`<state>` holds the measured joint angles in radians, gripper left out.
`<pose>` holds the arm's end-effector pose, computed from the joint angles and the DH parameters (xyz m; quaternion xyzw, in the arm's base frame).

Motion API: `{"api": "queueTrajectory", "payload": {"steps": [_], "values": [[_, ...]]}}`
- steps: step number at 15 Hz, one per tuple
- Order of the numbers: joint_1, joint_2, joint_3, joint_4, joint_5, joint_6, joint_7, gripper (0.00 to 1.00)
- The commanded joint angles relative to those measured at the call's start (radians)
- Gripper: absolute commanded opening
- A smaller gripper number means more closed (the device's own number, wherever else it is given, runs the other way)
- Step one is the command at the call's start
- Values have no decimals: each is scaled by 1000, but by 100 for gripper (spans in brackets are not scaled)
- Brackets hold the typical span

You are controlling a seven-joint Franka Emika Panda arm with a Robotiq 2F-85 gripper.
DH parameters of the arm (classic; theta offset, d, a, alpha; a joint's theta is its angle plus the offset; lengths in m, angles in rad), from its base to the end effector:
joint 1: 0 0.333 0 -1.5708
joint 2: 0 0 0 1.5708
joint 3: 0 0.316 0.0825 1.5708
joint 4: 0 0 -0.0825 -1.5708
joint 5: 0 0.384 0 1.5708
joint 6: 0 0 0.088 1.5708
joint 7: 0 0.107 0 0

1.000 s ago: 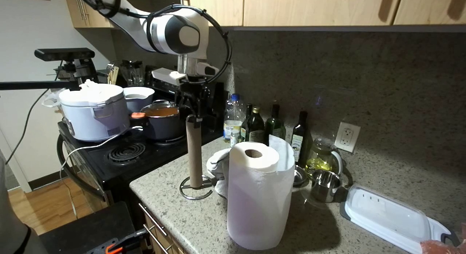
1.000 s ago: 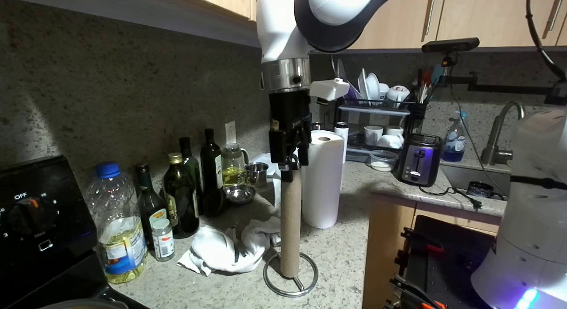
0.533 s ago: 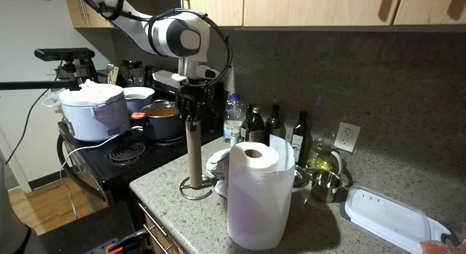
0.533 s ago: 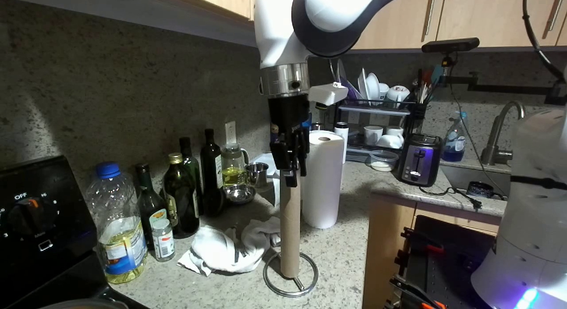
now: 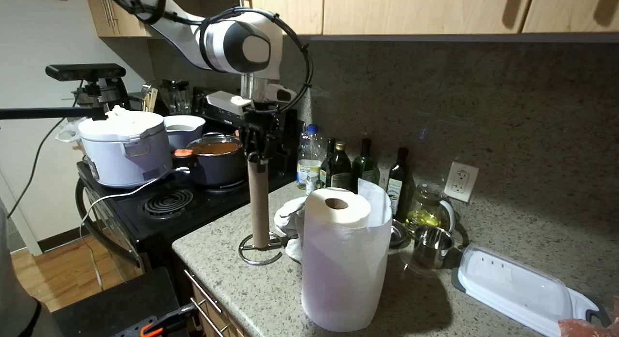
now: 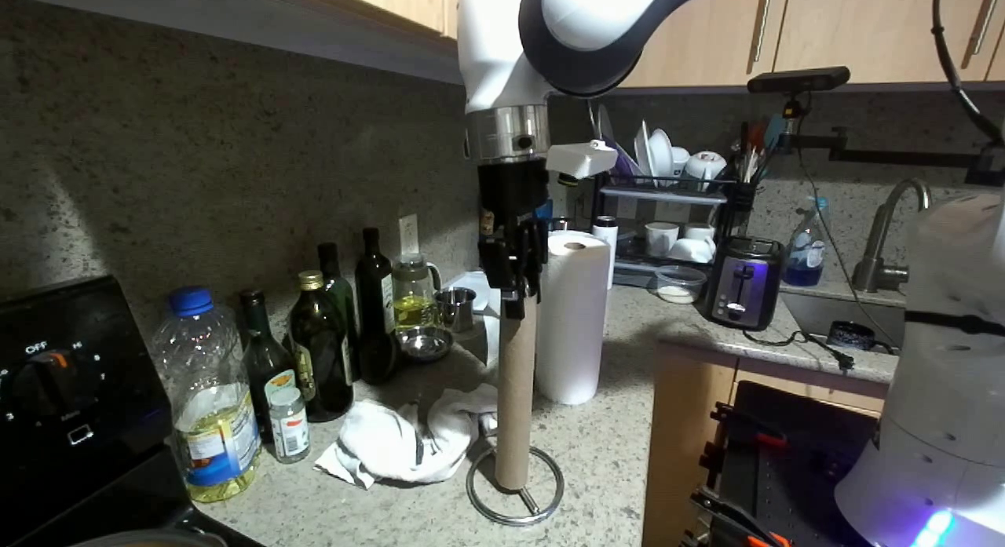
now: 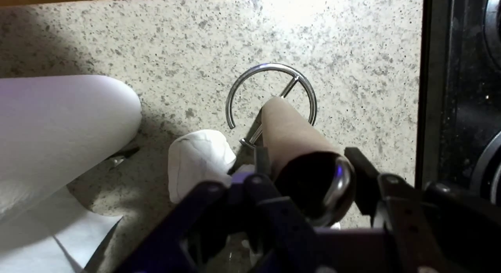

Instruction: Remove the empty paper roll off of the holder then put the empty paper roll on the holder

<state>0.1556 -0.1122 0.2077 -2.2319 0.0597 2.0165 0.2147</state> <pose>0.4601 0.1799 0.4096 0.9968 0.0586 -0.0546 0.0009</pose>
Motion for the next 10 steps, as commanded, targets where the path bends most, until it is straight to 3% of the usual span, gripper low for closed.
{"api": "queueTrajectory", "payload": {"steps": [1, 3, 4, 5, 10], "values": [[1, -33, -12, -5, -8, 6, -4, 44], [3, -35, -12, -2, -6, 3, -5, 33], [5, -37, -10, -2, -6, 4, -6, 38], [5, -39, -9, 0, -7, 3, -6, 35], [10, -54, -3, 26, -30, -11, -2, 40]]}}
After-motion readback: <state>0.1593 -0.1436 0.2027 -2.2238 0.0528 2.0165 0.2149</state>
